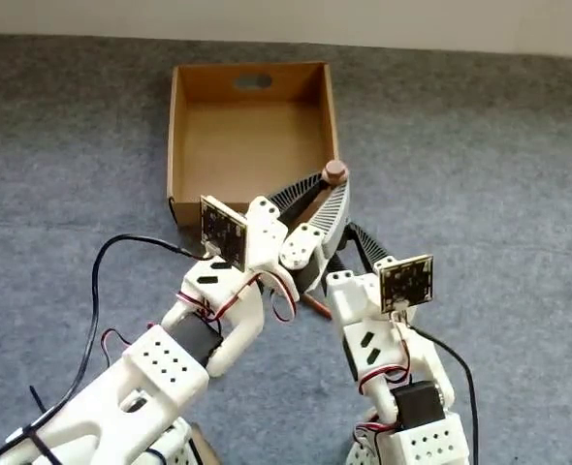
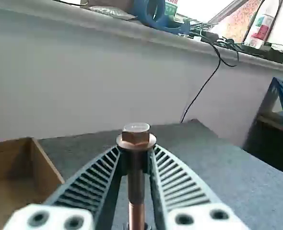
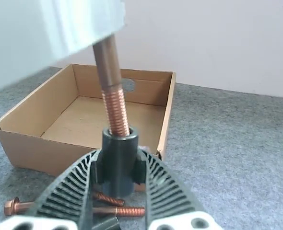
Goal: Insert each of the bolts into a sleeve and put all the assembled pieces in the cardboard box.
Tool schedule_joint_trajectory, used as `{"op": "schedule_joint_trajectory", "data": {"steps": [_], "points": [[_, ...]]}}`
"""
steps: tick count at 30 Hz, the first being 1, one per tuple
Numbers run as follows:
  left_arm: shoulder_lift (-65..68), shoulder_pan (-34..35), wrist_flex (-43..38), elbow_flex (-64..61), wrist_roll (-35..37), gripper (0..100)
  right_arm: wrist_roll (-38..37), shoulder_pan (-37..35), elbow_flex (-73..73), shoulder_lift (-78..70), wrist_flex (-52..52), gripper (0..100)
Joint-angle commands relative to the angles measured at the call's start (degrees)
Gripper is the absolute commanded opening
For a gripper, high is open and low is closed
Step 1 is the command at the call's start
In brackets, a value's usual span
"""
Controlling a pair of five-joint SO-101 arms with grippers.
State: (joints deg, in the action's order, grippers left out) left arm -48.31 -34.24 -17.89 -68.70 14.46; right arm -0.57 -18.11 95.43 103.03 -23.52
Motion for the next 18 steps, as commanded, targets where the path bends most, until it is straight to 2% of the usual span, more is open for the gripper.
{"op": "schedule_joint_trajectory", "data": {"steps": [1, 12, 18], "points": [[-0.4, 0.0, 0.4, 1.4, 0.5, 1, -0.5, 0.7, 0.1, 0.3, 1.2, 0.6], [-0.6, 0.1, 0.6, 4.3, 0.5, 1, -0.5, 0.7, 0.2, 0.3, 1.2, 0.6], [-0.6, 0.5, 7.0, 6.3, 0.6, 1, -0.5, 0.7, 0.2, 0.3, 1.2, 0.6]]}}
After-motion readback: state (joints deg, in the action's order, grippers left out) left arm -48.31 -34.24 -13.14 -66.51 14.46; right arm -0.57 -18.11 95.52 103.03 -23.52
